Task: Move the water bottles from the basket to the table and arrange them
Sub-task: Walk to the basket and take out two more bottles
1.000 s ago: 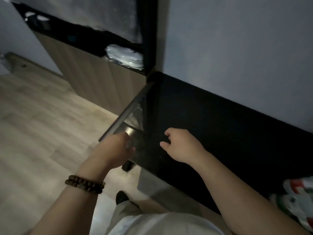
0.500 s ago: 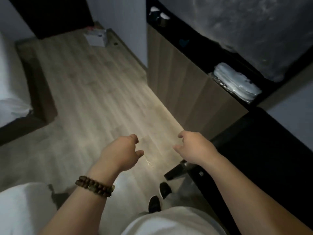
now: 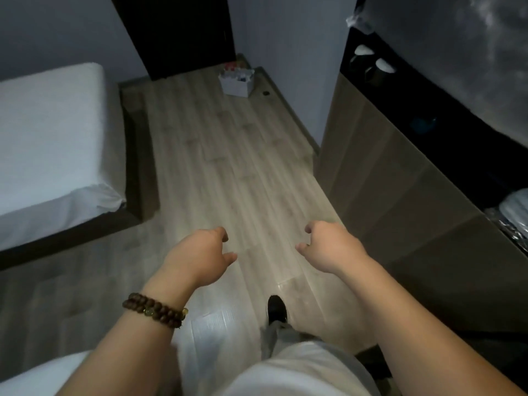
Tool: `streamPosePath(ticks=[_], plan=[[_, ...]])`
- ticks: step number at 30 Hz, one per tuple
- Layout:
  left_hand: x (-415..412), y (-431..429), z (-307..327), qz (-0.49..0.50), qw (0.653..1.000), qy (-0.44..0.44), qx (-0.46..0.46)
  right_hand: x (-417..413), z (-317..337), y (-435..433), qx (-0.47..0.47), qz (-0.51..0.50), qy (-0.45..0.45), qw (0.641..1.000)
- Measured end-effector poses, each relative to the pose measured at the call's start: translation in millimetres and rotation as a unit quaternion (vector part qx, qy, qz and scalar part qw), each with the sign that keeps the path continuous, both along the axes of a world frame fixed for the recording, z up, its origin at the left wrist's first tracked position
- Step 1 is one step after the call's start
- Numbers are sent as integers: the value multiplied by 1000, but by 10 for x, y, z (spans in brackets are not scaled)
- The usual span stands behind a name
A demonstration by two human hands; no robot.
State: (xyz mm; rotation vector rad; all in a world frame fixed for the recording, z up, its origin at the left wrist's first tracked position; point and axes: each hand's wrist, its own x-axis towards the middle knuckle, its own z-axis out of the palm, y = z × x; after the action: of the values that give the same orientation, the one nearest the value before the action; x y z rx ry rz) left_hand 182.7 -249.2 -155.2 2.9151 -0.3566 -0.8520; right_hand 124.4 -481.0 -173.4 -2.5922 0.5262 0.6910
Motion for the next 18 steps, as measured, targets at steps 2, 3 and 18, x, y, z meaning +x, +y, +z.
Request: streamPosePath(ticks=[2, 3, 18], plan=[[425, 7, 77, 6, 1000, 7, 11, 476, 22, 12, 7, 3, -1, 1000], [640, 13, 112, 9, 1000, 6, 15, 711, 29, 29, 9, 5, -3, 1000], [3886, 704, -117, 91, 993, 46, -67, 4080, 20, 626, -27, 53, -8, 998]])
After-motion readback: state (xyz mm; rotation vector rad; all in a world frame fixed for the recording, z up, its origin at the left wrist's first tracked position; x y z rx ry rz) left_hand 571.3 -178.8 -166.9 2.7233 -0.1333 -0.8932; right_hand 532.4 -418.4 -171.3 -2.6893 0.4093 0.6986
